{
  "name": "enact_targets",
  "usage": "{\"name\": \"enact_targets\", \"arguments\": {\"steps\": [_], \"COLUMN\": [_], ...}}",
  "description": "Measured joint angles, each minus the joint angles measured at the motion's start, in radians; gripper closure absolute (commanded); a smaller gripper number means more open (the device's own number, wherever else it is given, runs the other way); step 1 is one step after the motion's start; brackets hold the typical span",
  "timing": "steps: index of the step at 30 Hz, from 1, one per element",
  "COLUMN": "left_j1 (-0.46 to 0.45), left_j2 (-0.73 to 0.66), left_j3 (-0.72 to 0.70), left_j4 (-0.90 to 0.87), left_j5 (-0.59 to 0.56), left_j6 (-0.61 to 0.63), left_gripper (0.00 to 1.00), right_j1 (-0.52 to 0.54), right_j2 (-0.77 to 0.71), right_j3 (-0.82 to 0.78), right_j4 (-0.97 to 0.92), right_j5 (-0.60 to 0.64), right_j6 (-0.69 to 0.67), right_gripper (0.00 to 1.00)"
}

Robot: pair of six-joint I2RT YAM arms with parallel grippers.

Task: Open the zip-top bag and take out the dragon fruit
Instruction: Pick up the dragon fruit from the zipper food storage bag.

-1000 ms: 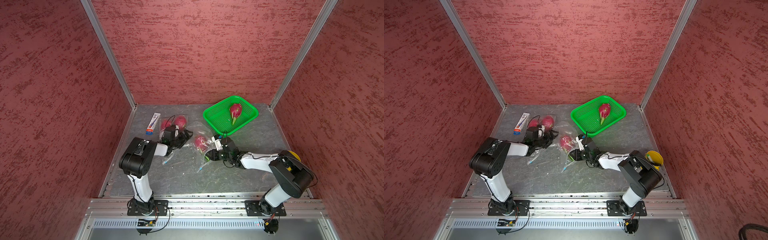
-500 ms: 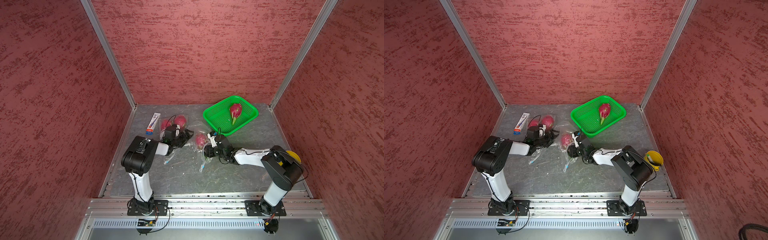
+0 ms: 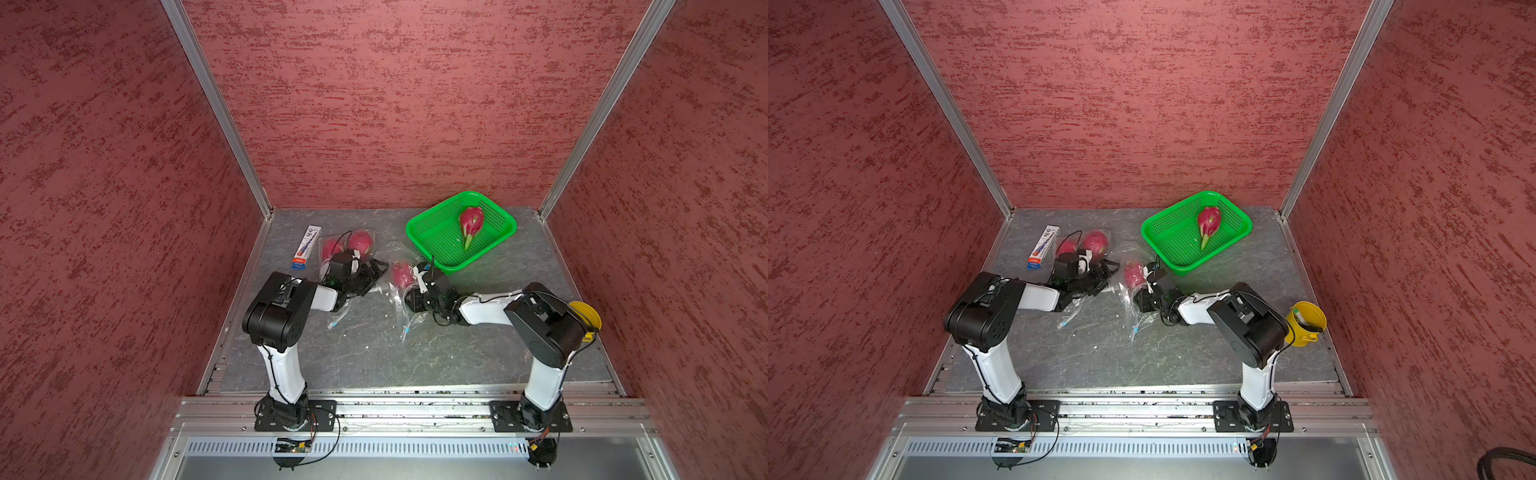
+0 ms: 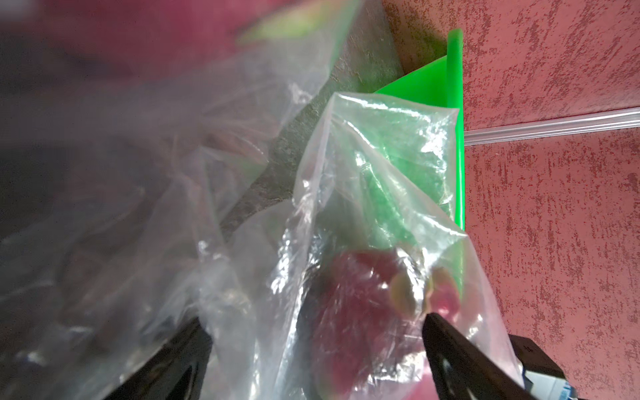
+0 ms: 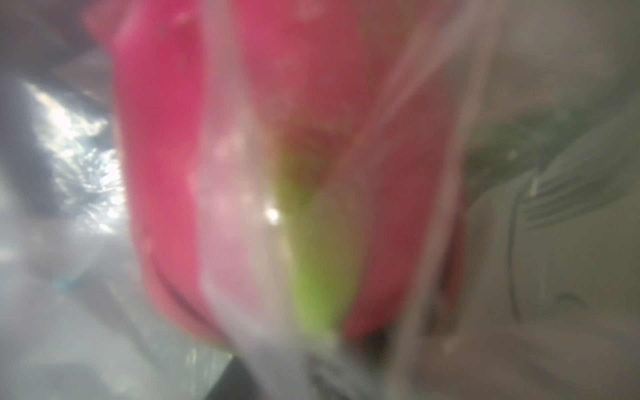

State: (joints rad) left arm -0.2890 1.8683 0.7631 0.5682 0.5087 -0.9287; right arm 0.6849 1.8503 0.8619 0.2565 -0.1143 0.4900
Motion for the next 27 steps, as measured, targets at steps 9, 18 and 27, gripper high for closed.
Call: {"name": "enact_targets", "arguments": {"steps": [9,18,27], "left_j1": [0.026,0.131,0.215], "left_j2": [-0.127,-0.372,-0.404], "left_j3": [0.000,-0.001,-0.010], "left_j4": [-0.087,-0.210,-0.205], "left_j5": [0.018,0.016,0.118], "left_j6": [0.015,0.076,0.113], "left_gripper": [0.00,0.00,0.01], "right_j1": [0.000,-0.024,-0.066], "right_j2": [-0.084,-0.244,-0.346], "right_j3": [-0.008,-0.008,-0.024], "right_j4": [-0.025,-0.077,-0.107], "right_j5": [-0.012,-0.039,-0.069], "right_j6": [-0.038,-0.117,-0.176], "right_gripper": [0.93,0.95,0.97]}}
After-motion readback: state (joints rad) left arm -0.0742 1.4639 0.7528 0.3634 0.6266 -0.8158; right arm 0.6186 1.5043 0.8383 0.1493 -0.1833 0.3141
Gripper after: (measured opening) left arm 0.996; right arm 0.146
